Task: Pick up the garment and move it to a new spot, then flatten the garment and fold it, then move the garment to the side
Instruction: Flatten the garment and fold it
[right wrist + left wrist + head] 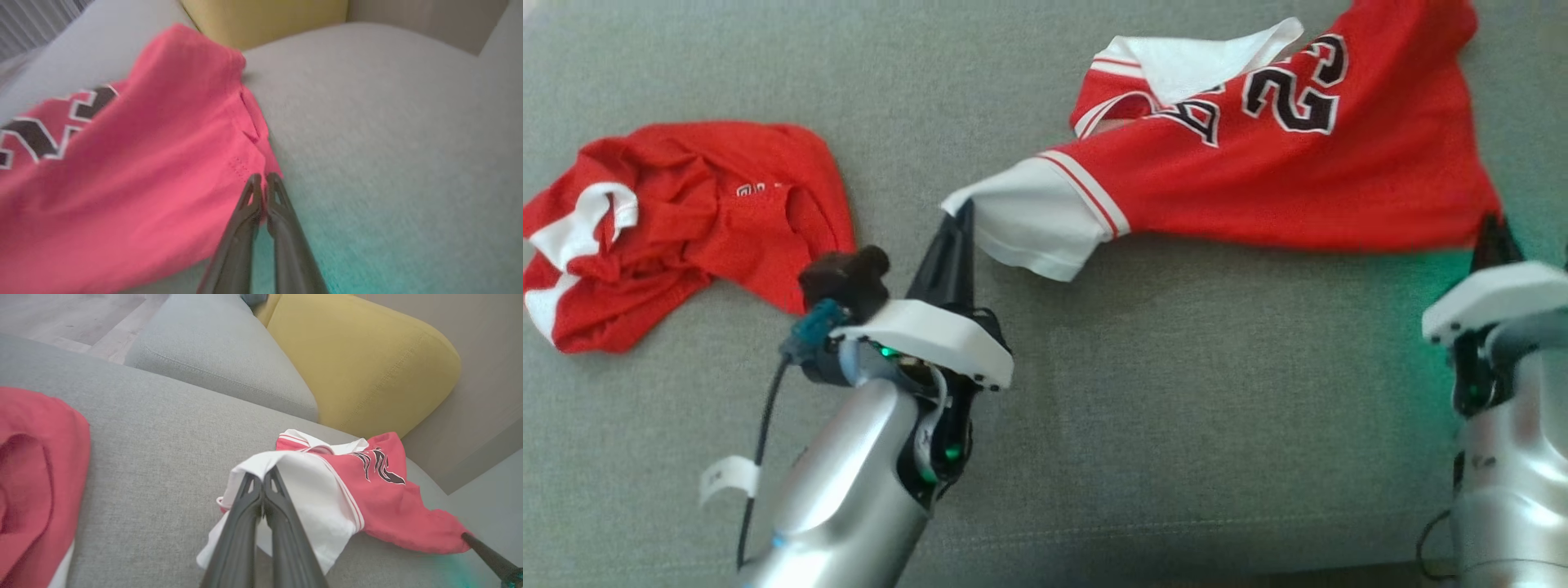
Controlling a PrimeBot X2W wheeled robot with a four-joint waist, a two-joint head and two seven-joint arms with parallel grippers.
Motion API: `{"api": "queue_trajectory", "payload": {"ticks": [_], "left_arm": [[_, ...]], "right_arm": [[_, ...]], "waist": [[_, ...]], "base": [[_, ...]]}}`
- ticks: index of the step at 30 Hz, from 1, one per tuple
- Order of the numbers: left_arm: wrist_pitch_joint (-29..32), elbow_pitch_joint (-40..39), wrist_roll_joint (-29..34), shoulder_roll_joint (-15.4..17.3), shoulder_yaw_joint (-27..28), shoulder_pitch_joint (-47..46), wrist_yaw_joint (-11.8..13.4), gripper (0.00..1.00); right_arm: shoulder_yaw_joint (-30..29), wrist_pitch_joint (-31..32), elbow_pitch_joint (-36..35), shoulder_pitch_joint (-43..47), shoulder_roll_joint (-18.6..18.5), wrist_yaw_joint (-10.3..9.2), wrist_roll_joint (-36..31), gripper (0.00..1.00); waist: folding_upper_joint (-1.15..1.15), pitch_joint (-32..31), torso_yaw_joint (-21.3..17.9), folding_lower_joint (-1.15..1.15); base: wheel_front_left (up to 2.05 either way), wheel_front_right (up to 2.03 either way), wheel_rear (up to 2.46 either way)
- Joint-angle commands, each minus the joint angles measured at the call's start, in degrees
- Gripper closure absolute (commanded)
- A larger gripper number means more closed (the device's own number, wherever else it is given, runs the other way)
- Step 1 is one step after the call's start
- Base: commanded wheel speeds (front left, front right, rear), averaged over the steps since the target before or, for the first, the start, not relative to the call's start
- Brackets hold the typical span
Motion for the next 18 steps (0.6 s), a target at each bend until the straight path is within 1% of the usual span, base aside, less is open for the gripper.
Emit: {"api": "queue_trajectory", "payload": {"ticks": [1,4,5,10,12,15,18], "left_arm": [[-0.7,-2.5,0.7,0.2,3.2,-2.0,-0.2,1.00],[-0.7,-3.0,0.4,0.2,4.3,-2.2,-0.6,1.00],[-0.7,-3.6,0.9,0.2,5.3,-2.8,-1.0,1.00],[-0.7,-6.1,1.2,0.2,8.2,-4.9,-2.1,1.00],[-0.7,-7.5,1.2,0.3,9.5,-5.8,-2.4,1.00],[-0.1,-9.9,1.1,1.2,10.0,-7.2,-3.0,1.00],[1.5,-13.4,0.1,2.1,11.1,-8.1,-2.8,1.00]], "right_arm": [[3.3,-1.2,-4.6,-2.0,-0.3,0.37,1.2,1.00],[5.7,-1.5,-7.8,-2.1,-0.8,0.37,2.5,1.00],[7.9,-1.5,-11.5,-2.1,-1.5,0.37,4.6,1.00],[13.3,-0.8,-22.1,-1.3,-3.5,0.37,9.6,1.00],[14.6,-0.3,-26.3,-0.9,-4.1,0.37,11.0,1.00],[15.8,0.7,-32.4,-0.1,-4.5,0.37,12.5,1.00],[16.6,2.5,-37.9,1.1,-4.5,0.37,12.9,1.00]], "waist": [[0.00,-1.3,-0.6,0.00],[0.00,-2.4,-1.1,0.00],[0.00,-3.7,-1.5,0.00],[0.00,-7.6,-2.5,0.00],[0.00,-9.4,-2.9,0.00],[0.00,-12.2,-3.4,0.00],[0.00,-14.9,-4.0,0.00]], "base": [[0.00,0.00,0.00],[0.00,0.00,0.00],[0.00,0.00,0.00],[0.00,0.00,0.00],[0.00,0.00,0.00],[0.00,0.00,0.00],[0.00,0.00,0.00]]}}
